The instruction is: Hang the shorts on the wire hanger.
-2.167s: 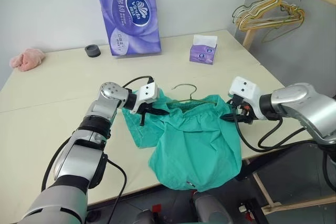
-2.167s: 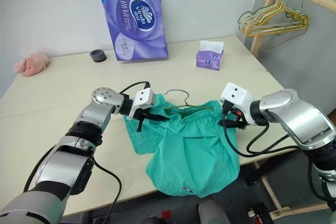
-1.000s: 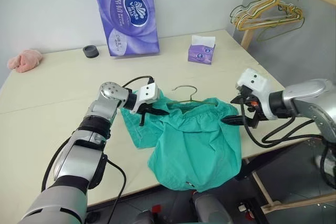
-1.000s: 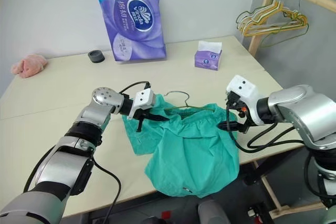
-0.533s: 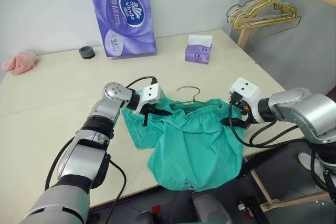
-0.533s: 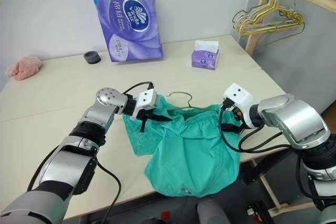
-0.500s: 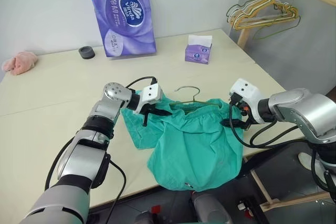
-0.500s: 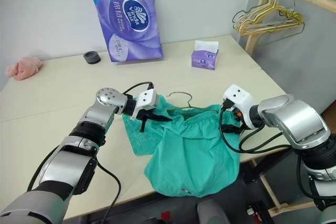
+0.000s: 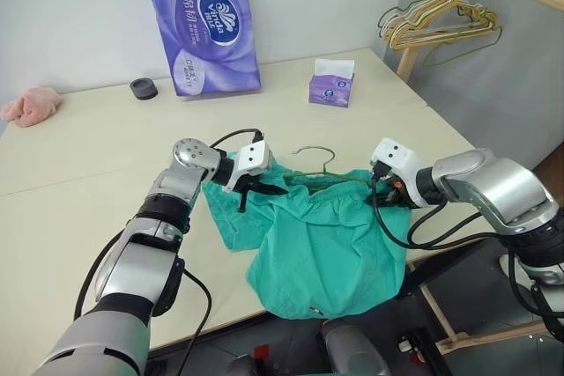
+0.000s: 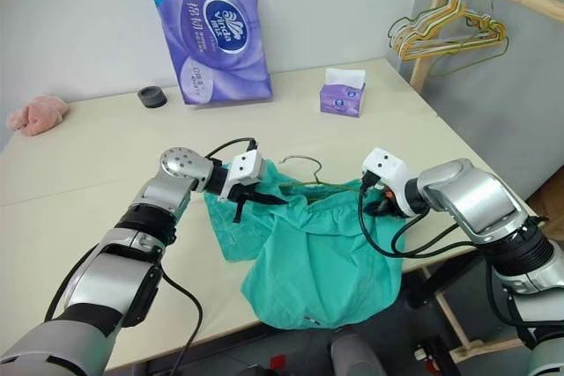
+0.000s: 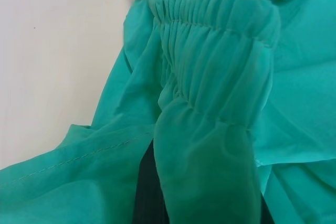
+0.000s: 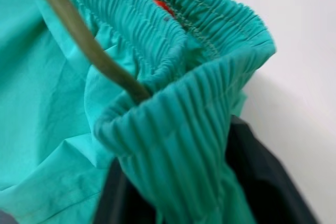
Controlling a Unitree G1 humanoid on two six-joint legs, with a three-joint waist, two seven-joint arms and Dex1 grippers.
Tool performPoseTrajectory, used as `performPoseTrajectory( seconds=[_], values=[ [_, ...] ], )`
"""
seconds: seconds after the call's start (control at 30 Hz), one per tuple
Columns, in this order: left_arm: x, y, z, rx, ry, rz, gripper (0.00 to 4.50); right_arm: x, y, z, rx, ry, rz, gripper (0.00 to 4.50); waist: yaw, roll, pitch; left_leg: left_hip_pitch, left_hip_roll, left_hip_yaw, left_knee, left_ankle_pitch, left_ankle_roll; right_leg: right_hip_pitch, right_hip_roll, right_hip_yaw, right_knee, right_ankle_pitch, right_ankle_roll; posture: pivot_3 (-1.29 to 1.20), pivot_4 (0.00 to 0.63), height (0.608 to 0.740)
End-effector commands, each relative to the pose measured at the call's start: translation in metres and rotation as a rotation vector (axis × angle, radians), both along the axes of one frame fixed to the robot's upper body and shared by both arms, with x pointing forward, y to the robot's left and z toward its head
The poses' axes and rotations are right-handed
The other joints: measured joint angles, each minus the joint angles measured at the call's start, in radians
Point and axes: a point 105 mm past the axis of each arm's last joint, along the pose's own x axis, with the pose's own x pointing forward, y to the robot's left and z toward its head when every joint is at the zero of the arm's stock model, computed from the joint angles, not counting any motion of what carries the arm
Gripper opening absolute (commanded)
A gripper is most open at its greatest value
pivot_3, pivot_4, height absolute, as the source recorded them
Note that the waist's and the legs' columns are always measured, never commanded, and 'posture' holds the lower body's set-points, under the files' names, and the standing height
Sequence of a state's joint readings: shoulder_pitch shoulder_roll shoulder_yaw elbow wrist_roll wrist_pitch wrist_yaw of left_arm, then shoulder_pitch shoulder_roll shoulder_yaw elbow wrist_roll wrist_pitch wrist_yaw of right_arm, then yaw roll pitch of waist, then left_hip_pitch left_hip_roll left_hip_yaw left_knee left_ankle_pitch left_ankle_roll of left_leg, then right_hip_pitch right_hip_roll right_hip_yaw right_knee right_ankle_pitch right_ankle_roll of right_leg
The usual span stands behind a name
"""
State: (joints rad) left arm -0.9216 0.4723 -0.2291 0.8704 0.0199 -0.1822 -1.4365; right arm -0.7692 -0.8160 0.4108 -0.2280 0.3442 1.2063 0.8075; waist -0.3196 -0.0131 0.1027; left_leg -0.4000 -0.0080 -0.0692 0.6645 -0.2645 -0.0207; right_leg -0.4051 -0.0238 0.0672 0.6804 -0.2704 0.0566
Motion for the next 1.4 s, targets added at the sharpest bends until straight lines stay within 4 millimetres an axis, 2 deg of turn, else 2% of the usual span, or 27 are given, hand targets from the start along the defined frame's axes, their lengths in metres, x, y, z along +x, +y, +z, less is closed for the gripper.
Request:
performPoseTrajectory(
  seconds=[0.03,0.17,0.33,0.5,0.87,1.17,1.4],
  values=[
    [0.009,-0.002,0.022,-0.059,-0.1,0.032,0.0,-0.001,0.01,0.011,0.024,-0.023,0.055,0.15,0.0,0.0,0.0,0.0,0.0,0.0,0.0,0.0,0.0,0.0,0.0,0.0,0.0,0.0,0.0,-0.32,0.056,0.74],
    [0.019,0.006,0.033,-0.112,-0.095,0.113,0.0,0.001,0.008,0.017,0.034,-0.038,0.05,0.05,0.0,0.0,0.0,0.0,0.0,0.0,0.0,0.0,0.0,0.0,0.0,0.0,0.0,0.0,0.0,-0.32,0.059,0.74],
    [0.021,0.017,0.033,-0.097,-0.091,0.141,1.47,0.0,0.007,0.022,0.044,-0.043,0.043,0.01,-0.002,0.0,0.0,0.0,0.0,0.0,0.0,0.0,0.0,0.0,0.0,0.0,0.0,0.0,0.0,-0.31,0.058,0.74],
    [0.028,0.036,0.034,-0.077,-0.138,0.22,3.0,-0.001,0.001,0.029,0.045,-0.052,0.036,0.0,-0.002,0.0,0.0,0.0,0.0,0.0,0.0,0.0,0.0,0.0,0.0,0.0,0.0,0.0,0.0,-0.32,0.057,0.74],
    [0.042,0.058,0.033,-0.077,-0.151,0.377,3.0,-0.006,-0.006,0.041,-0.003,-0.117,0.084,0.0,-0.002,0.0,0.0,0.0,0.0,0.0,0.0,0.0,0.0,0.0,-0.001,-0.001,0.0,0.0,0.0,-0.31,0.052,0.74],
    [0.06,0.051,0.062,-0.313,-0.153,0.512,3.0,-0.008,-0.005,0.044,0.021,-0.138,0.084,0.0,0.0,0.0,0.0,-0.001,-0.001,-0.001,0.0,0.0,0.0,0.0,-0.001,-0.001,0.0,0.0,0.0,-0.31,0.052,0.74],
    [0.052,0.056,0.071,-0.385,-0.056,0.482,3.0,-0.016,-0.011,0.051,0.093,-0.122,0.026,0.0,-0.004,0.0,0.0,-0.001,-0.001,-0.001,0.0,0.0,0.0,0.0,-0.001,-0.002,0.0,0.0,0.0,-0.32,0.05,0.74]
  ],
)
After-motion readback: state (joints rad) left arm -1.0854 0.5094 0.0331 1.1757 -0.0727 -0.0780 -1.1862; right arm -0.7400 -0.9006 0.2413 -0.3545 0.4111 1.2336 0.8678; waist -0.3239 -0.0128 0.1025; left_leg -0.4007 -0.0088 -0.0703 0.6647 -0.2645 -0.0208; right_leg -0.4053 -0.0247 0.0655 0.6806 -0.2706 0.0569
